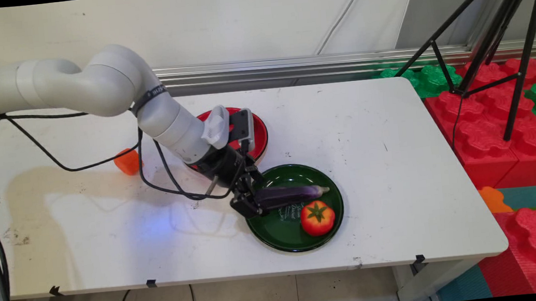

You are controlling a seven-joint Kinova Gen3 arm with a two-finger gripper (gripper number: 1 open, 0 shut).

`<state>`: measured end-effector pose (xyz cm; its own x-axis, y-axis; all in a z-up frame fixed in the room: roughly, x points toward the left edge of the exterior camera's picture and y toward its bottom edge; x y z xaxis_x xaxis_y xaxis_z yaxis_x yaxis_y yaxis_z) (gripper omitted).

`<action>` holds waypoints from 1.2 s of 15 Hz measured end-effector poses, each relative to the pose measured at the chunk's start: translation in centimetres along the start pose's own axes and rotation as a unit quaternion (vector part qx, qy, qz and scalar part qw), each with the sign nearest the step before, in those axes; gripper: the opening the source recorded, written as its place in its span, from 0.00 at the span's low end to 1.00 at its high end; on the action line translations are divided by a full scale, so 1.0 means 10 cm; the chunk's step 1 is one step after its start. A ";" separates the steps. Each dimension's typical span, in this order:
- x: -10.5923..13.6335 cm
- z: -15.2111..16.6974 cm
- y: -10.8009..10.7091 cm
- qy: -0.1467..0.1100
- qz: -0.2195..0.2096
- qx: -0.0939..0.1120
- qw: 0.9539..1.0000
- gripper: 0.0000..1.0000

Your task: Pick up the eggplant from the green plate, then place the picked object on the table

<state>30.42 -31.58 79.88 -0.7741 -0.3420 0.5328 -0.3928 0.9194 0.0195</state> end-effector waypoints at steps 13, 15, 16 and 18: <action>0.06 0.05 -0.06 0.009 -0.004 0.003 1.000 0.00; 0.06 0.02 -0.07 0.011 -0.005 0.004 1.000 0.00; 0.05 -0.01 -0.08 0.012 -0.006 0.004 1.000 0.00; 0.05 -0.07 -0.07 0.015 -0.006 0.003 1.000 0.00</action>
<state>30.71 -32.27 80.73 -0.7539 -0.3463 0.5583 -0.4049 0.9141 0.0202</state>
